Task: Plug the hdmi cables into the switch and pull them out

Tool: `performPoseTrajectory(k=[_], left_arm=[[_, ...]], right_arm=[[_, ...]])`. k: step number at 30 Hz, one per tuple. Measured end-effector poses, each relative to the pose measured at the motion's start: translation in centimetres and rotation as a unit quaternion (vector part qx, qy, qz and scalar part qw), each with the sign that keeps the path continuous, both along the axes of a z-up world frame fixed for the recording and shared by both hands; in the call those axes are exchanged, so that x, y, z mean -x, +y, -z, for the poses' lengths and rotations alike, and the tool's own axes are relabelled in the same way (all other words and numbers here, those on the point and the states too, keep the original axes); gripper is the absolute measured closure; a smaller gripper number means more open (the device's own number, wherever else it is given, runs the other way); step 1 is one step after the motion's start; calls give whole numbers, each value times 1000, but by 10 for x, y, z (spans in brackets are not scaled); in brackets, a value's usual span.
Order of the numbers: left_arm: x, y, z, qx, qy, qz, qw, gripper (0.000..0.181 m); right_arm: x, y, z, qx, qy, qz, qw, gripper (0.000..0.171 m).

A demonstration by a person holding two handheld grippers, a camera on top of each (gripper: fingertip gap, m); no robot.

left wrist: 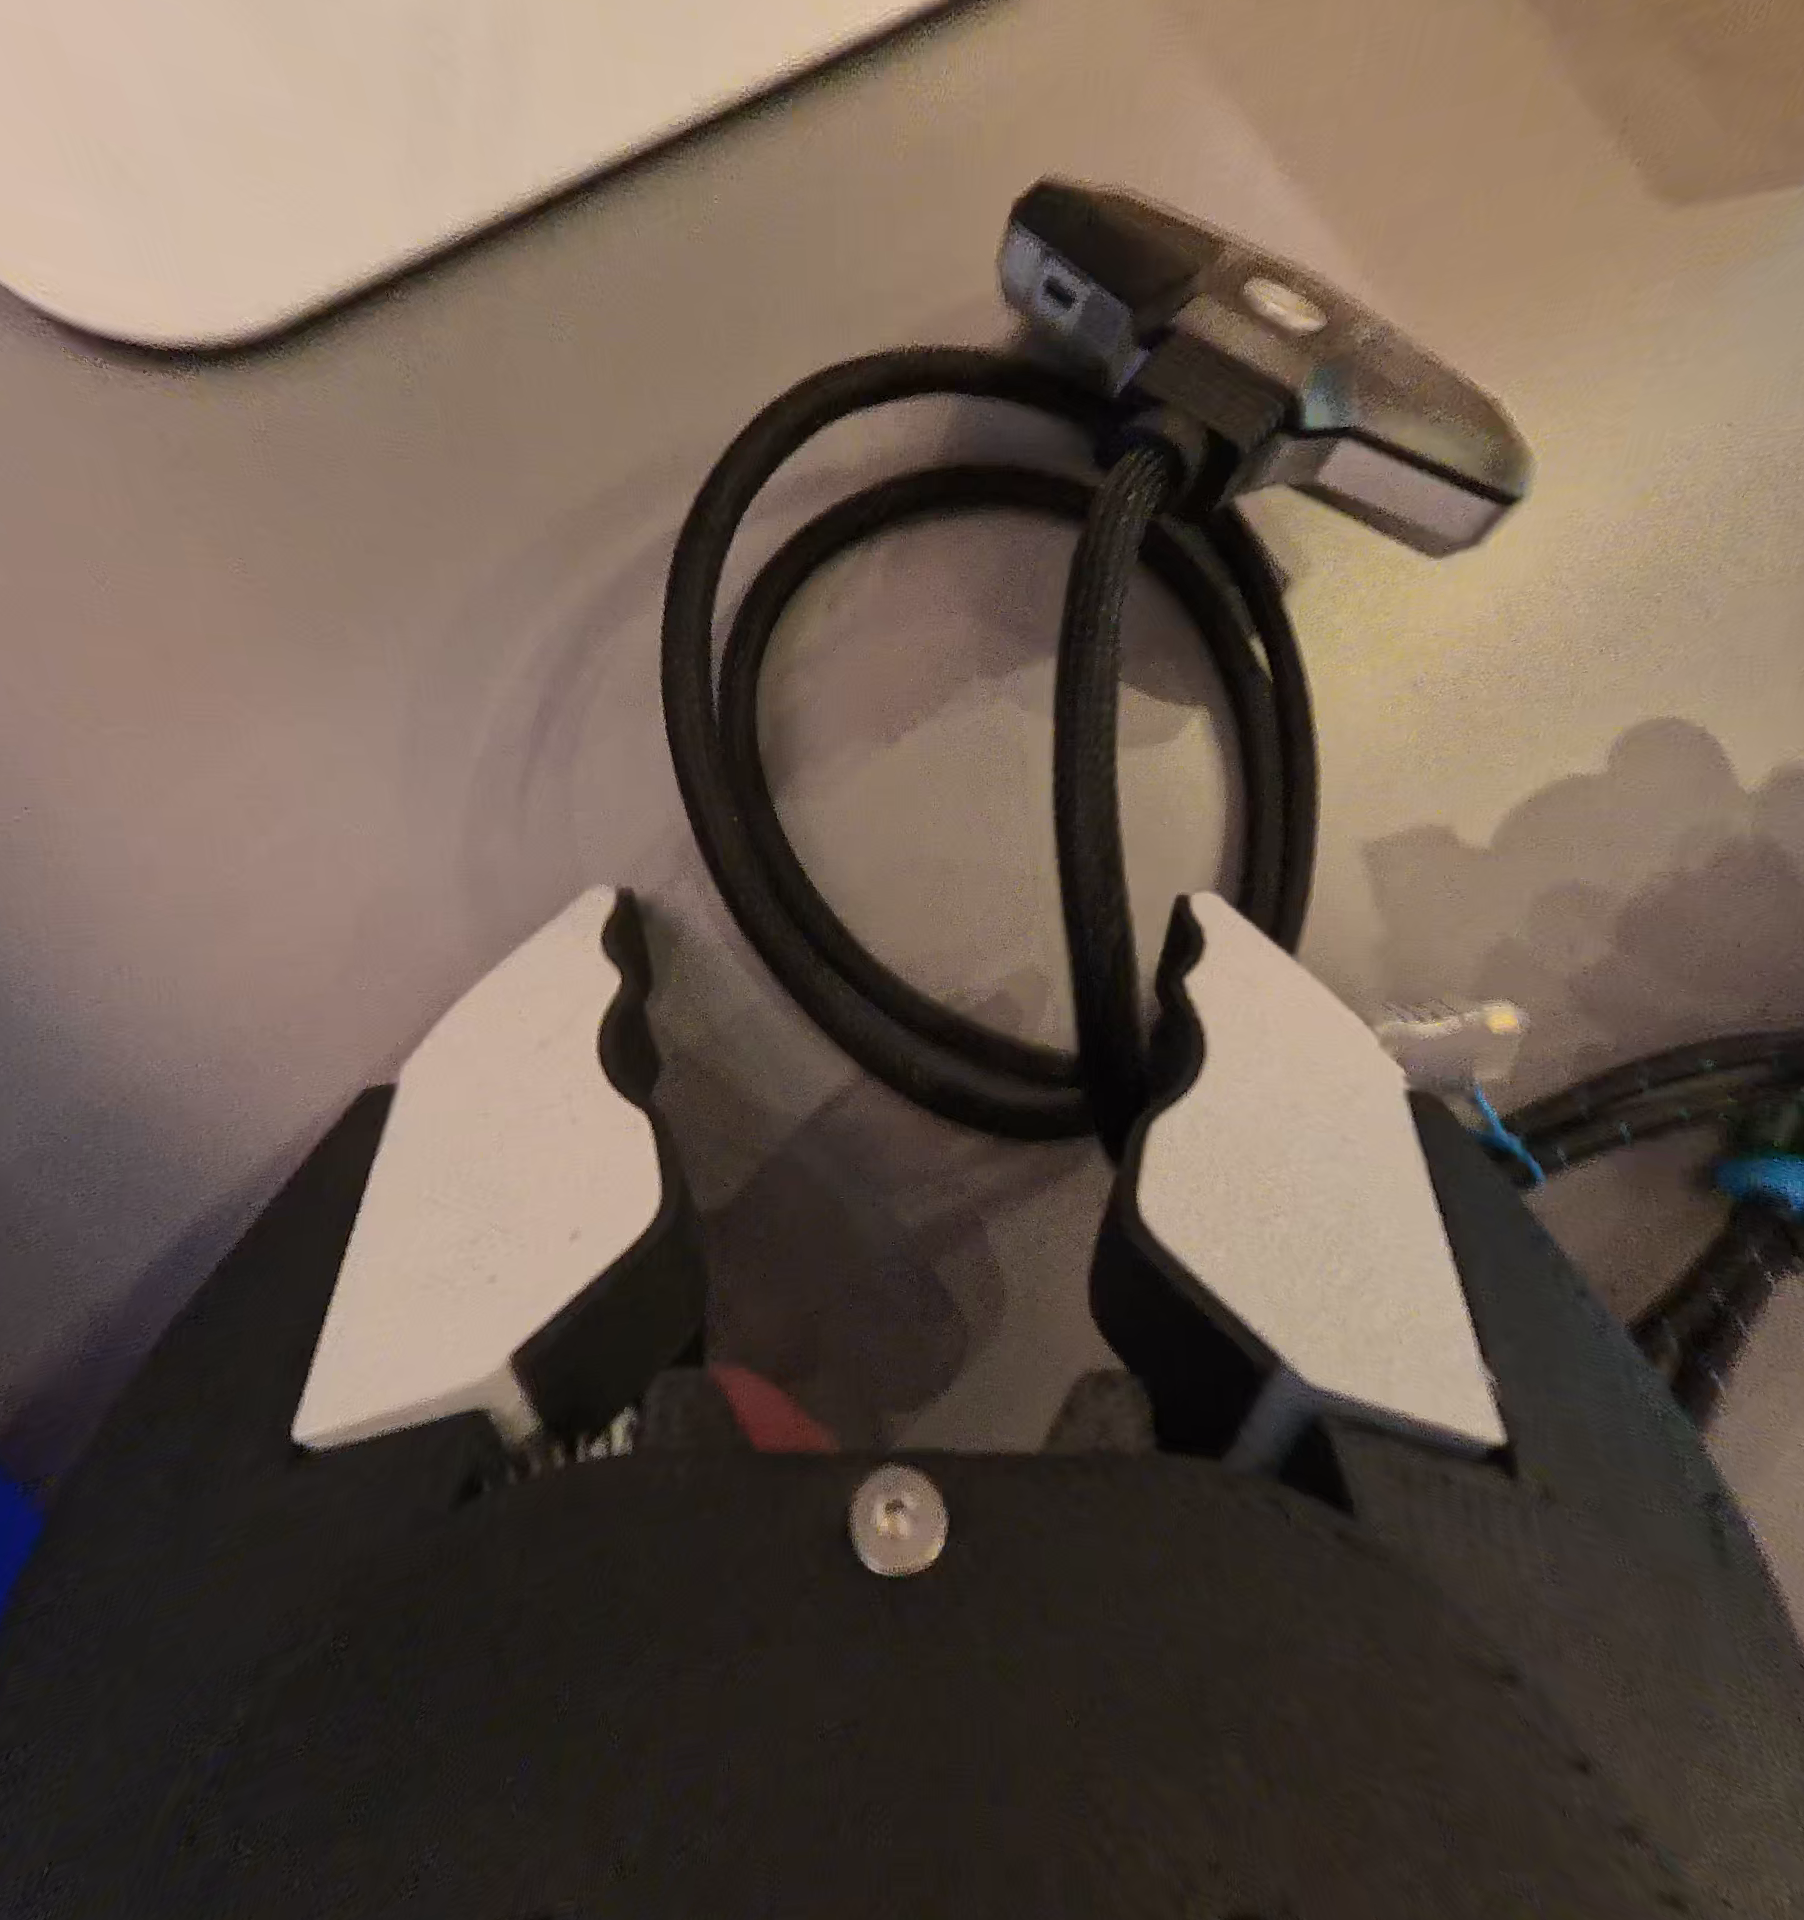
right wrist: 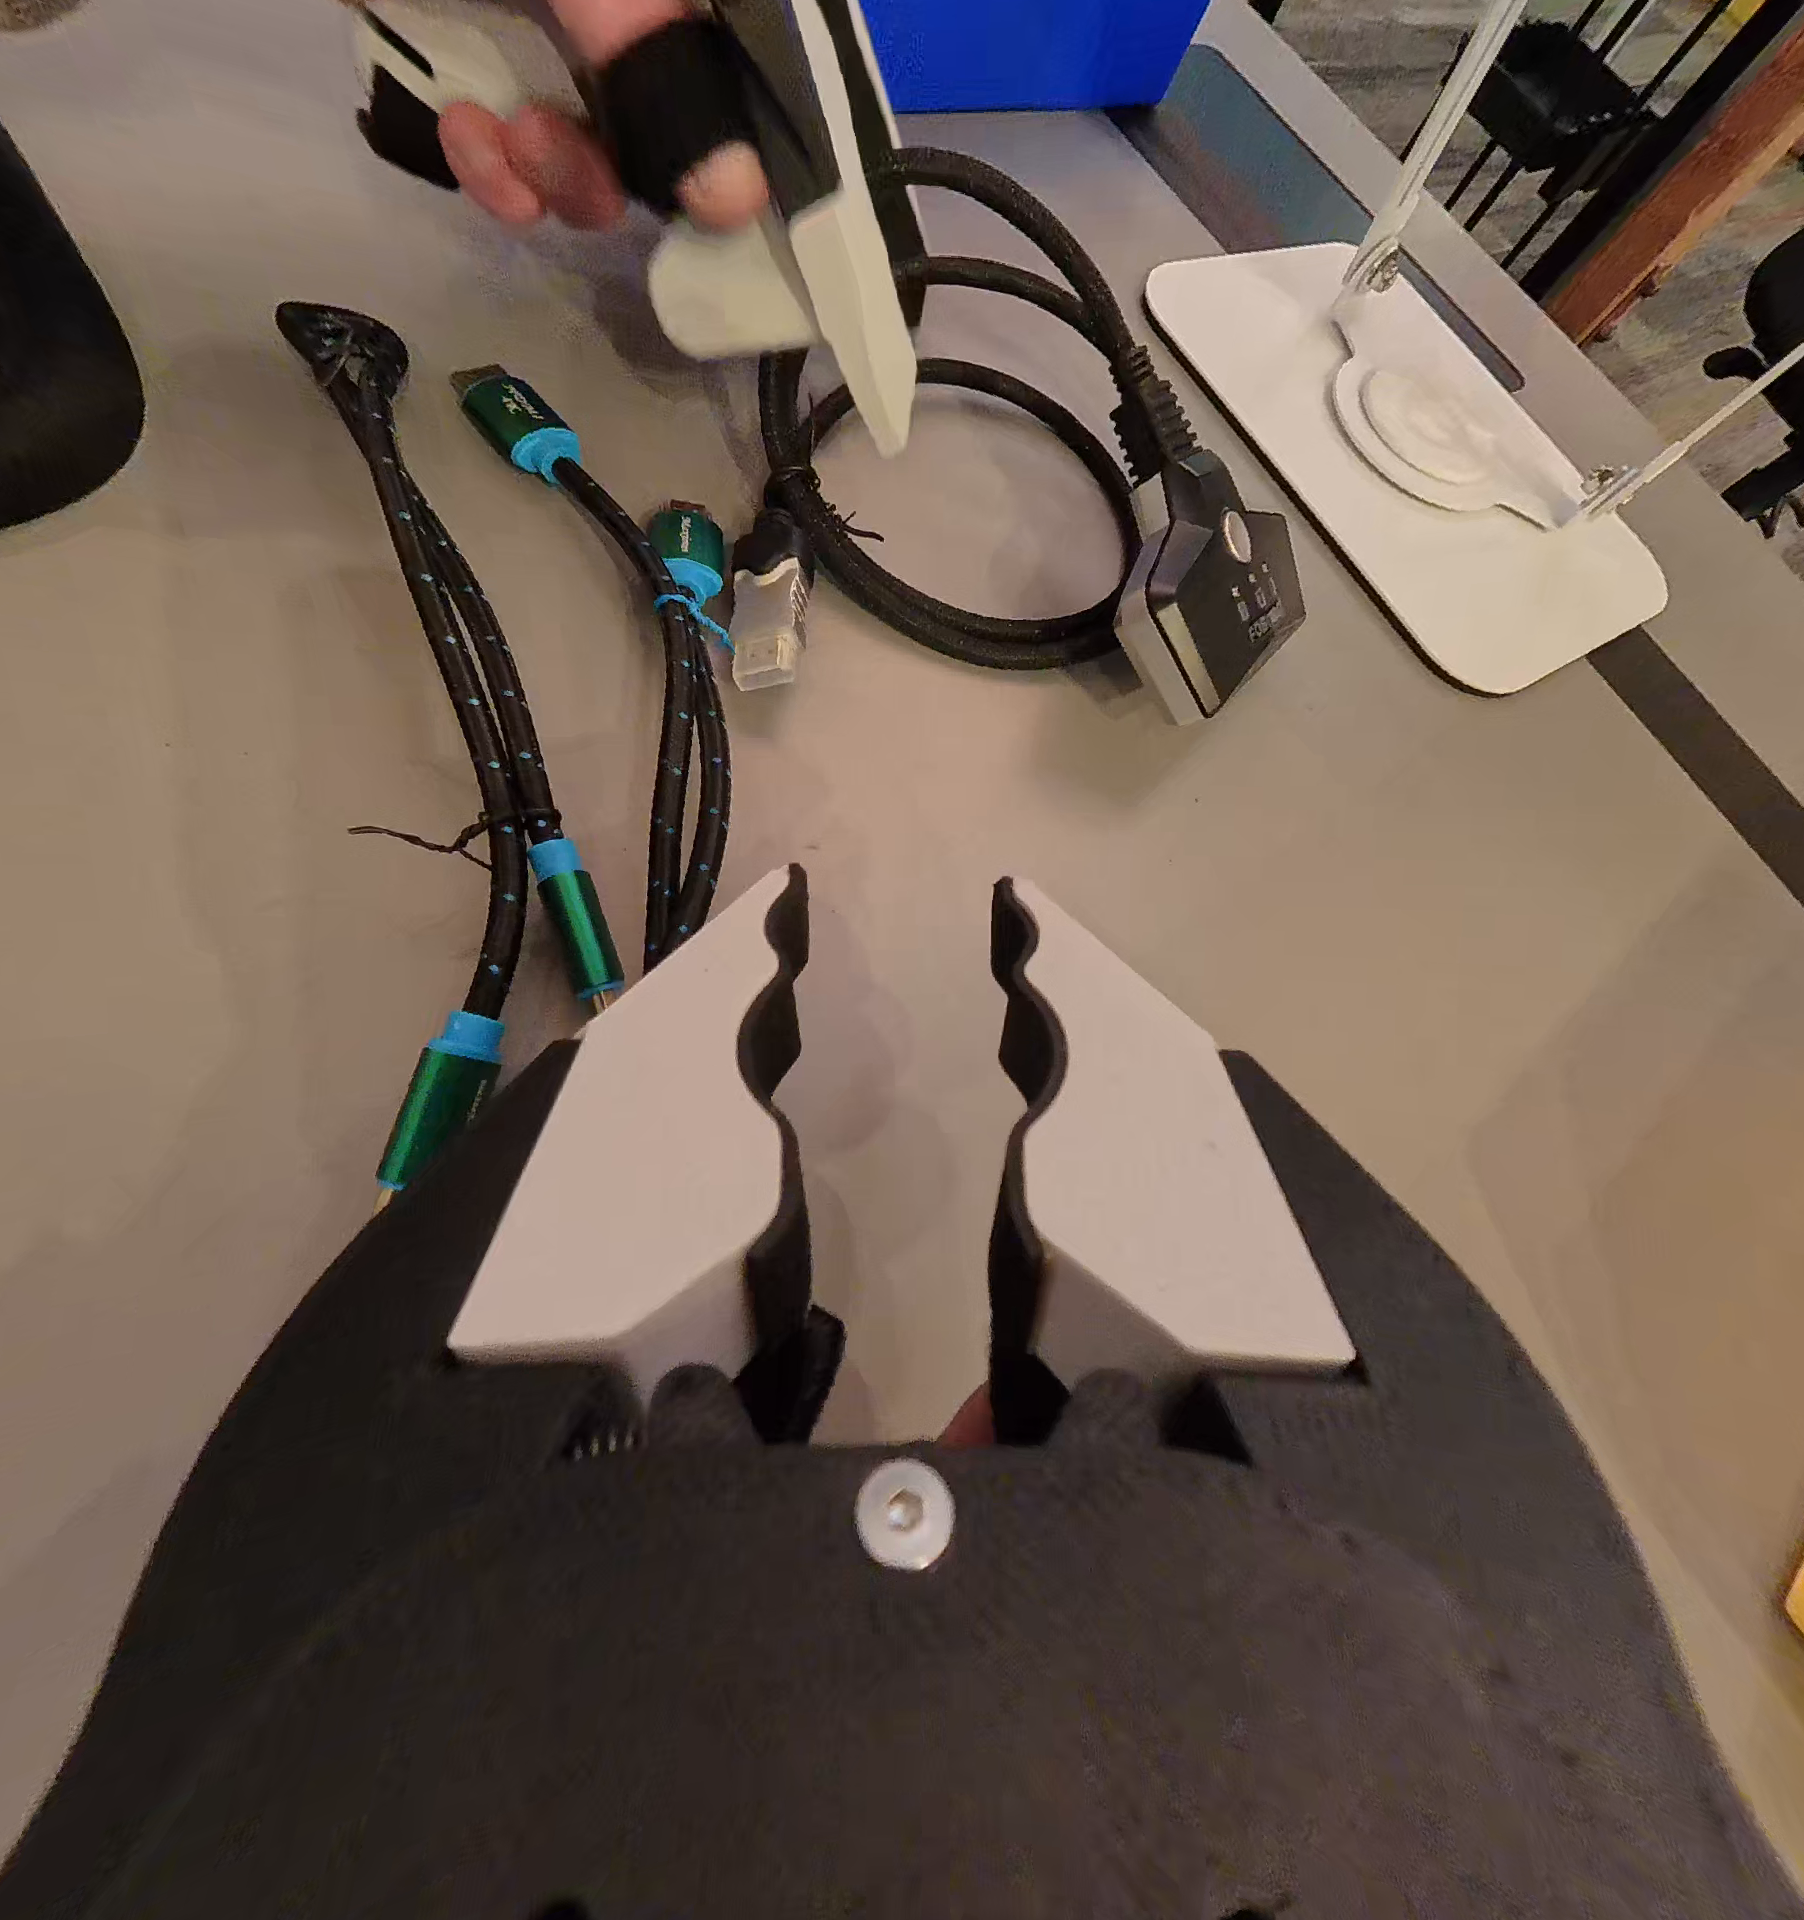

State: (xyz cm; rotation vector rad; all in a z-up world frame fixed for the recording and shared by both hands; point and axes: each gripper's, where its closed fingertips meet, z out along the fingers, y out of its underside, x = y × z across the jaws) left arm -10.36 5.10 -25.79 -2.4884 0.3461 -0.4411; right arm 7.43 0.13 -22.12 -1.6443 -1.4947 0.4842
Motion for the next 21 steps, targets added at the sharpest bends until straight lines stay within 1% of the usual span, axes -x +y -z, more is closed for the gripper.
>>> performPoseTrajectory(k=[1,2,4,5,7,10,12,13,14,15,17,18,20,21], left_arm=[[-2,7,-2,-17,-8,1,1000,105],[-5,10,-2,-10,-10,4,1000,116],[-4,17,0,-3,-1,2,1000,153],[-4,21,1,-5,0,0,1000,167],[-10,28,-3,-20,-16,2,1000,171],[-17,36,-26,-83,1,14,996,173],[-18,40,-48,-133,42,16,990,175],[-21,40,-60,-160,67,31,984,175],[-25,40,-70,-179,91,41,979,175],[-28,39,-79,-195,119,47,972,175],[-42,35,-100,-239,164,76,954,175],[-47,33,-110,-261,193,87,942,175],[-64,26,-135,-327,257,127,901,175],[-72,22,-146,-352,287,140,880,175]], right_arm=[[0,0,0,-2,1,0,1000,139],[0,1,0,-5,1,1,1000,139],[-1,4,-1,-8,5,4,1000,140],[-2,5,-2,-8,8,5,1000,141],[-2,8,-5,-13,13,11,1000,141],[-3,12,-13,-32,26,18,999,141],[-5,16,-24,-68,40,26,997,139],[-5,18,-32,-88,49,31,994,137],[-4,19,-39,-105,57,34,992,135],[-3,20,-46,-120,62,37,990,129],[3,19,-62,-165,72,41,983,125],[6,17,-71,-190,77,43,978,120],[15,12,-85,-213,92,39,972,111],[18,10,-91,-205,106,35,972,108]])
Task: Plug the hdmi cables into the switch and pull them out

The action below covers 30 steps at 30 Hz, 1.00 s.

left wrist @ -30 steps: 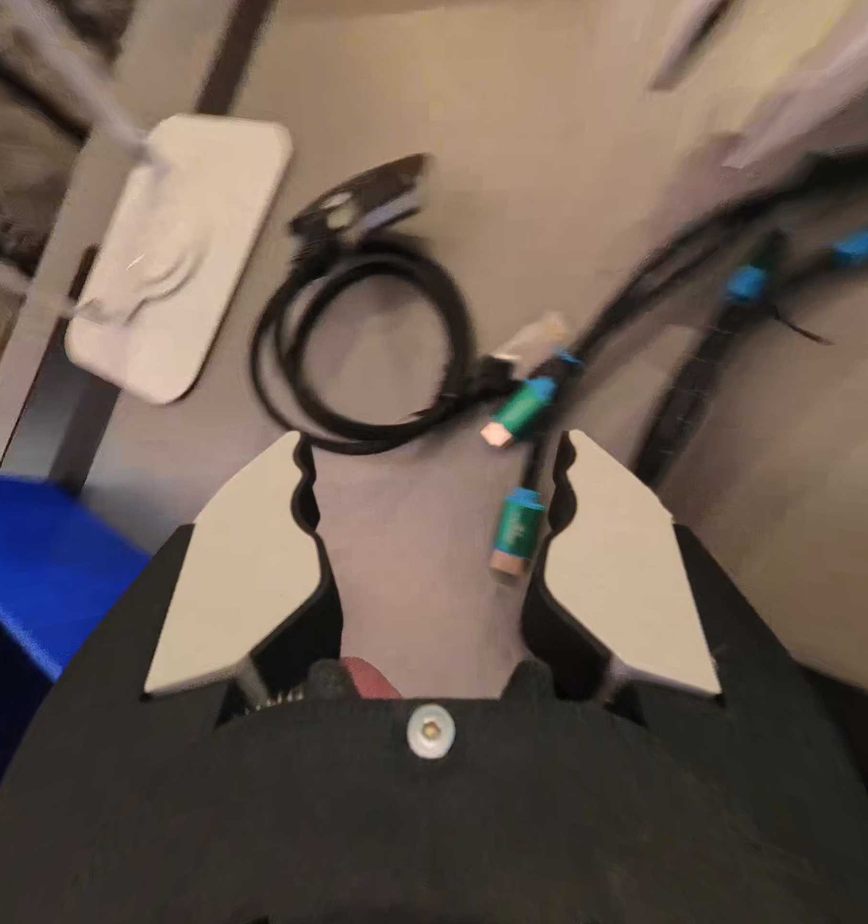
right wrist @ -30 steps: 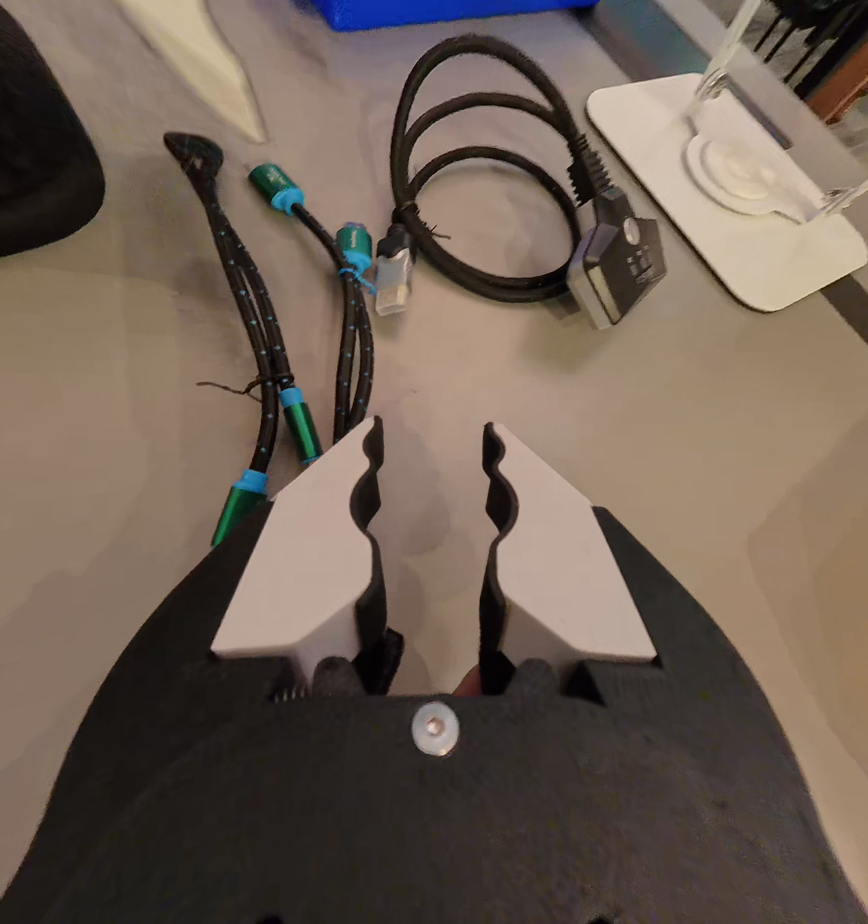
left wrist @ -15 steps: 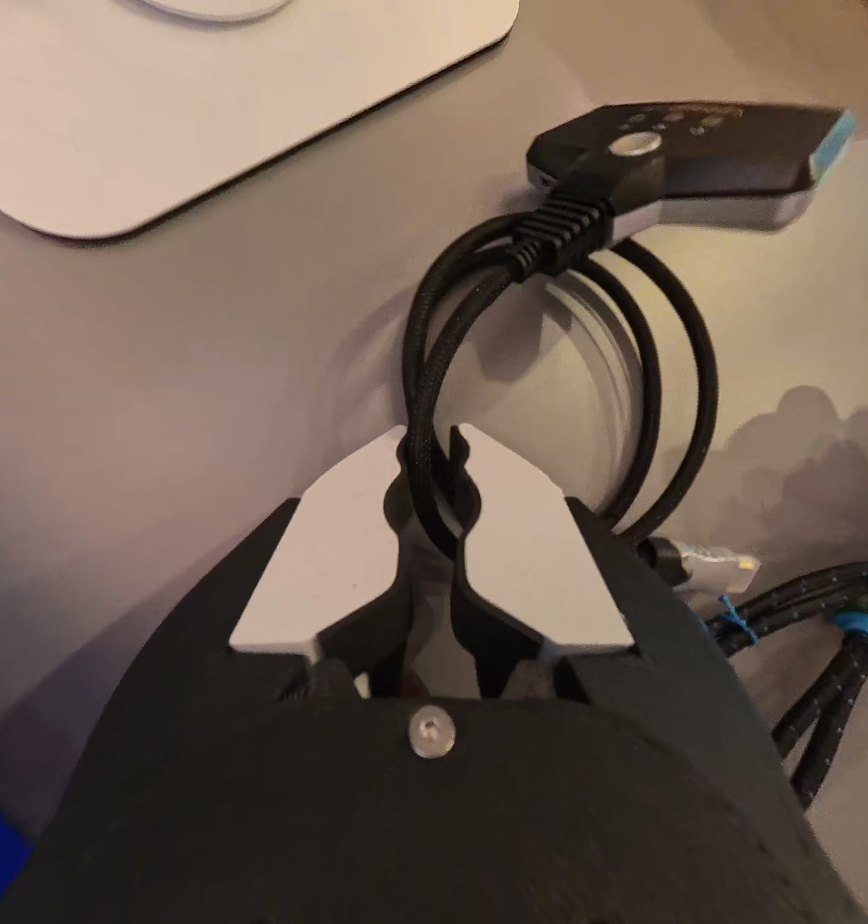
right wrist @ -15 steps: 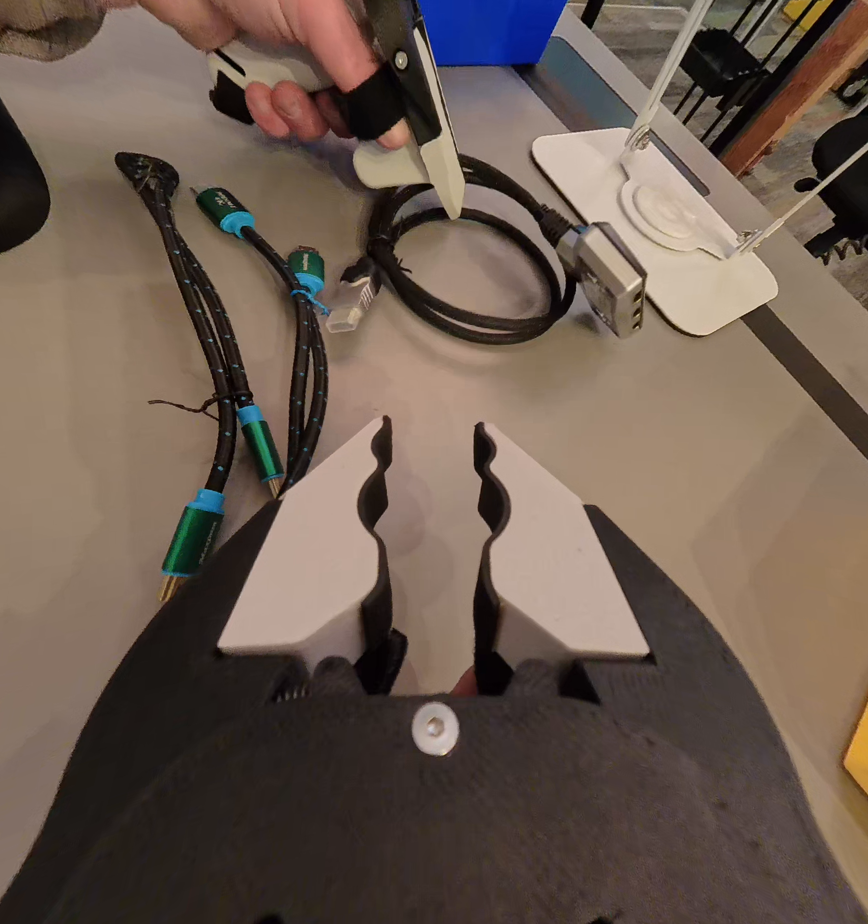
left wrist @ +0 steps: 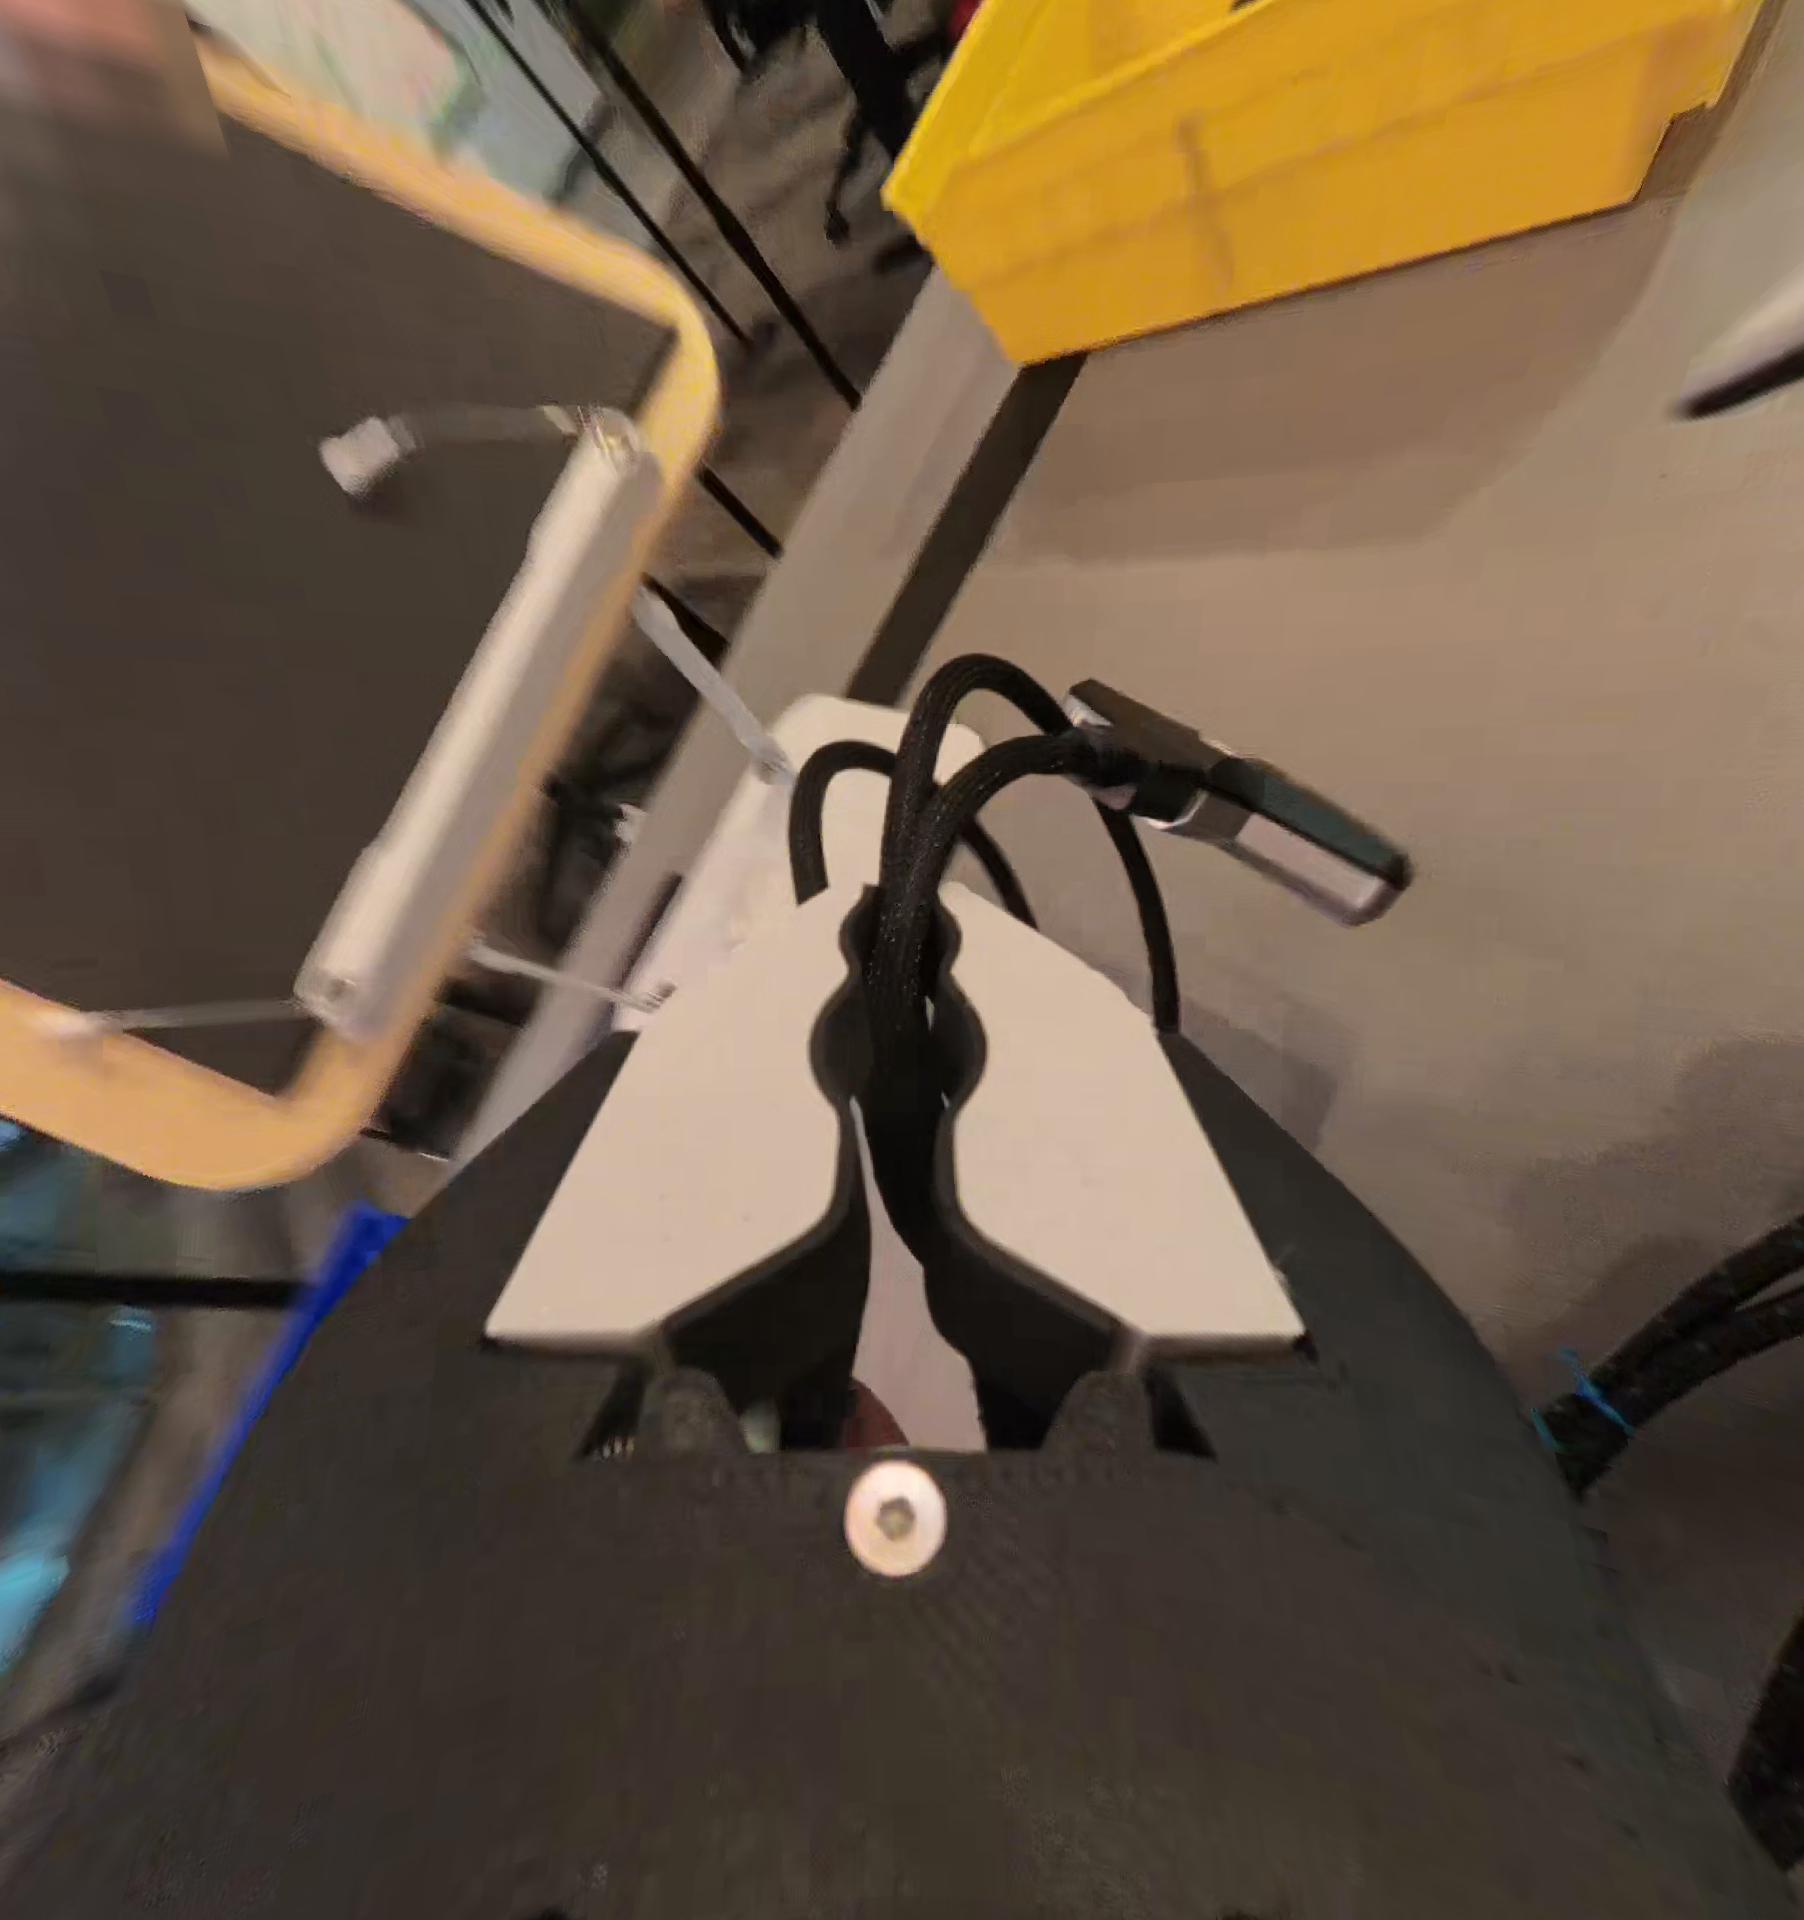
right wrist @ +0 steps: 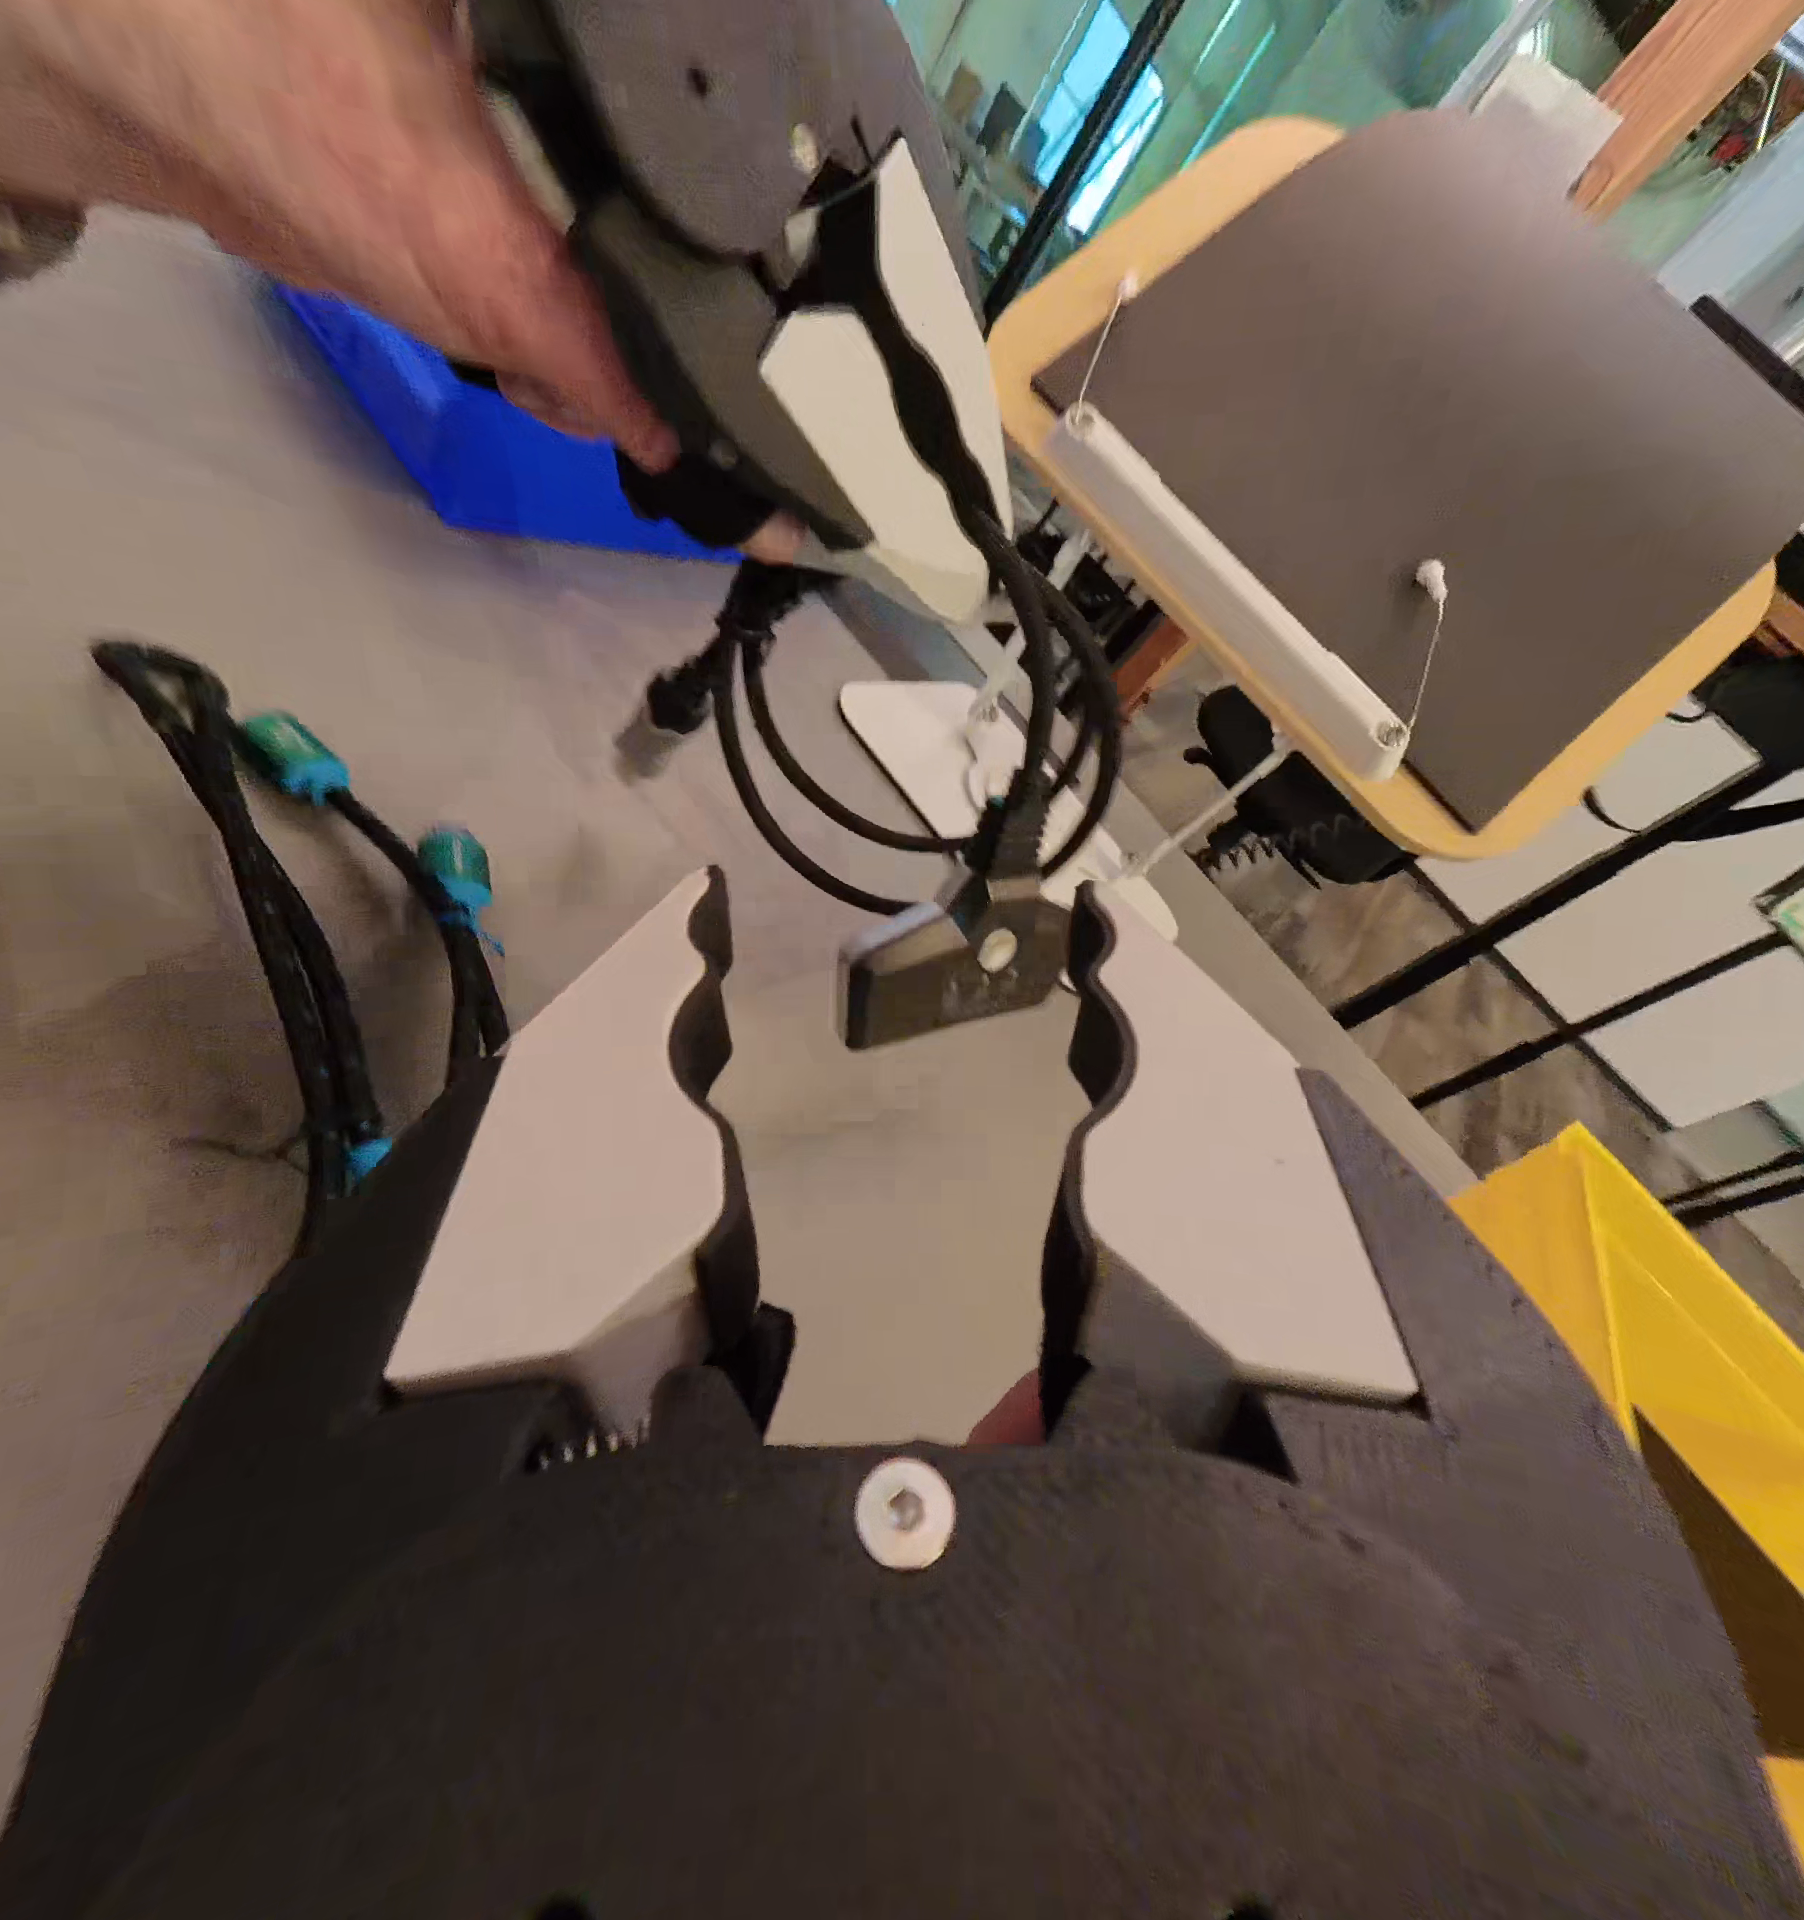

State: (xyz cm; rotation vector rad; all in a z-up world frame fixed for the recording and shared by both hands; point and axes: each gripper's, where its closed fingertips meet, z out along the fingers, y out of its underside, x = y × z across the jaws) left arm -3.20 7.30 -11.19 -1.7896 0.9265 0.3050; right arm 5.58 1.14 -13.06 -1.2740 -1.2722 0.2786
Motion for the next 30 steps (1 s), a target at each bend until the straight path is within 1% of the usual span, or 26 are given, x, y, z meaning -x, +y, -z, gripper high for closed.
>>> performPoseTrajectory(k=[1,3,4,6,7,8,9,10,11,13,14,16,17,18,20,22,24,25,27,28,30], left_arm=[[-8,-5,-12,-34,36,13,999,175],[-30,-19,-28,-85,104,63,989,175],[-37,-26,-35,-102,131,76,983,175],[-58,-43,-38,-116,173,136,969,175],[-64,-50,-39,-117,191,151,963,175],[-70,-57,-39,-122,208,170,956,175],[-78,-65,-38,-121,216,195,949,175],[-82,-70,-40,-123,219,203,946,175],[-85,-74,-42,-128,224,209,943,175],[-88,-82,-44,-123,233,222,939,175],[-87,-83,-45,-122,243,216,938,175],[-84,-83,-45,-121,257,211,935,175],[-83,-83,-43,-113,258,211,936,174],[-83,-82,-42,-111,257,215,936,173],[-81,-78,-46,-122,252,210,937,173],[-77,-75,-54,-117,229,196,946,170],[-65,-68,-75,-144,221,150,953,152],[-58,-68,-90,-160,206,129,957,140],[-43,-72,-113,-166,154,81,971,114],[-41,-78,-116,-153,120,74,978,107],[-46,-94,-110,-113,53,82,989,105]], right_arm=[[2,1,-6,10,16,-4,1000,102],[-2,11,-16,15,19,6,1000,90],[-6,18,-25,6,22,13,1000,86],[-10,23,-45,9,40,-2,999,75],[-10,25,-50,19,35,-10,999,68],[-8,26,-49,32,15,-24,999,56],[-4,23,-45,55,-11,-46,997,49],[0,17,-40,78,-31,-72,994,50],[4,10,-34,97,-50,-95,989,54],[9,-1,-20,126,-87,-127,980,79],[11,-4,-16,139,-91,-137,977,94],[13,-9,-10,152,-91,-152,972,143],[14,-11,-9,150,-89,-155,972,159],[15,-10,-8,147,-88,-155,973,166],[18,-12,-11,151,-67,-163,973,168],[21,-10,-21,167,-24,-161,972,169],[21,-1,-31,177,24,-145,973,169],[19,6,-37,189,55,-133,971,170],[14,18,-49,216,127,-118,961,169],[11,24,-55,228,160,-112,954,170],[6,31,-65,256,223,-116,934,169]])
